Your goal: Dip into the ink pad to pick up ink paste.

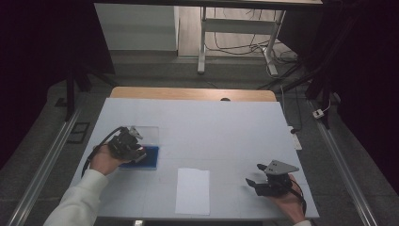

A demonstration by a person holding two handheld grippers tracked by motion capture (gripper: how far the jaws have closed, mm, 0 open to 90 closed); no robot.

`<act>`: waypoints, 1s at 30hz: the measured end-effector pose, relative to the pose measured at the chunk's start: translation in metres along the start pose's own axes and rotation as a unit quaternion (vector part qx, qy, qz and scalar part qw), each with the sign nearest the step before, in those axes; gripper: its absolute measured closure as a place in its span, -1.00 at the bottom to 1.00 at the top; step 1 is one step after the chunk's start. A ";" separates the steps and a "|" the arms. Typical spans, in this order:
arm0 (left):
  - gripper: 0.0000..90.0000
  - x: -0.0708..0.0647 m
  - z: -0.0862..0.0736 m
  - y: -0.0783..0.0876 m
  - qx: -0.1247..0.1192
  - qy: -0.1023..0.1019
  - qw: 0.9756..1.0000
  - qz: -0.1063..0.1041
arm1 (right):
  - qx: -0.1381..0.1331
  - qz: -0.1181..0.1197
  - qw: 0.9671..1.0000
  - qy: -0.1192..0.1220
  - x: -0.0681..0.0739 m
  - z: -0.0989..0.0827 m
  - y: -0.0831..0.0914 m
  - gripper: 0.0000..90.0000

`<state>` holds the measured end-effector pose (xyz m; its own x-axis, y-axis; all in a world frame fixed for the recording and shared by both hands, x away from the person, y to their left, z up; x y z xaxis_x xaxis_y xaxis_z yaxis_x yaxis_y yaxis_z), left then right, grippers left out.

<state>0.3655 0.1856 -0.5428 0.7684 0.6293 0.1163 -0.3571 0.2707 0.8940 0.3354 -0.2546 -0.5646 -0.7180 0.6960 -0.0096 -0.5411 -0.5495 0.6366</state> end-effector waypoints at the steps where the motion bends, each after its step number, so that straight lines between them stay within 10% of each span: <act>1: 0.55 0.000 0.000 0.000 -0.001 0.002 1.000 -0.002 | 0.000 0.000 1.000 0.000 0.000 0.000 0.000 -0.41; 30: 0.57 0.000 -0.003 -0.006 0.024 0.016 1.000 -0.012 | 0.007 0.001 1.000 -0.001 0.000 -0.002 -0.001 -0.41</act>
<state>0.3665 0.1859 -0.5497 0.7579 0.6472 0.0819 -0.3126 0.2501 0.9164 0.3351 -0.2548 -0.5663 -0.7179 0.6961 -0.0074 -0.5338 -0.5436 0.6477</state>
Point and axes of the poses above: each handheld gripper's, and its own axes: y roughly backward along the jaws, z roughly out of its top, x roughly to its left, the point moved 8 cm from there along -y, roughly forward along the jaws, and after that the axes turned 7 degrees about -y, right-handed, at the moved point
